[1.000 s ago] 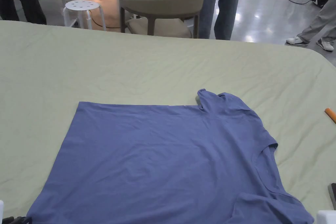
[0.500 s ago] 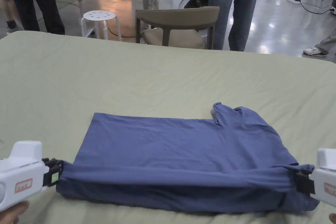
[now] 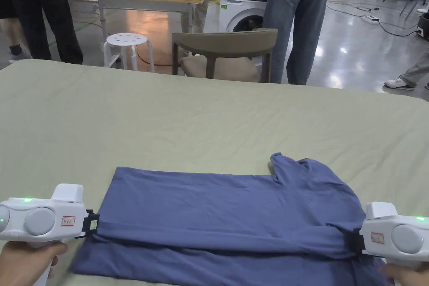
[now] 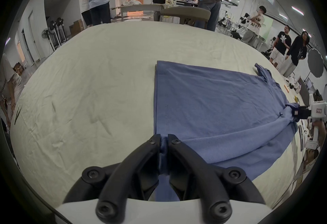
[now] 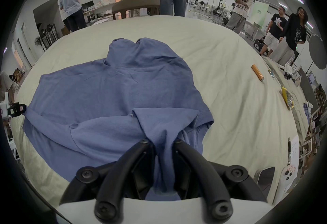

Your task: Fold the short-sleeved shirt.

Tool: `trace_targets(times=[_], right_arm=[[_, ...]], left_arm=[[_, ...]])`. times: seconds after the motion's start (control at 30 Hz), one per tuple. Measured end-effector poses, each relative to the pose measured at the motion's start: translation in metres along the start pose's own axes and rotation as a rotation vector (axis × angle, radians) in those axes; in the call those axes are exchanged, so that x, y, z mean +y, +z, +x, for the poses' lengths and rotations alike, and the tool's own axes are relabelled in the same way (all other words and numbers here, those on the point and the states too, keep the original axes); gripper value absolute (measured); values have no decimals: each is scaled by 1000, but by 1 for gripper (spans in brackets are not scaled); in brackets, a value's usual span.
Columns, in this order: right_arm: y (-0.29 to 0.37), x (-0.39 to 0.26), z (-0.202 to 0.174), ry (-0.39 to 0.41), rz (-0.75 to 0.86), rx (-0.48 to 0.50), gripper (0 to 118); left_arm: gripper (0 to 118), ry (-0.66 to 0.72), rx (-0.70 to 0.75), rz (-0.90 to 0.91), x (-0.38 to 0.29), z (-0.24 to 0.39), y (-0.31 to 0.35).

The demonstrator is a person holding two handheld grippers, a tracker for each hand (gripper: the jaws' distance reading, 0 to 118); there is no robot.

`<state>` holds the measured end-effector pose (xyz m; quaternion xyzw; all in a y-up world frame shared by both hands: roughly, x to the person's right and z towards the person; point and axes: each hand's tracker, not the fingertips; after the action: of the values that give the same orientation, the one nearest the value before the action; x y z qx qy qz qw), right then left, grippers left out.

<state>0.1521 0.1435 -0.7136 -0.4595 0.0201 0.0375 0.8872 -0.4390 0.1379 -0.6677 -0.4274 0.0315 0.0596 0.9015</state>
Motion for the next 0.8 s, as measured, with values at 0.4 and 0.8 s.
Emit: trace_targets(times=[0.4, 0.8], right_arm=[[98, -33, -59, -24, 566, 9, 56], [152, -63, -127, -42, 893, -44, 1]], left_arm=[[32, -39, -25, 429, -23, 32, 74], [0, -93, 78, 756, -60, 84, 138]])
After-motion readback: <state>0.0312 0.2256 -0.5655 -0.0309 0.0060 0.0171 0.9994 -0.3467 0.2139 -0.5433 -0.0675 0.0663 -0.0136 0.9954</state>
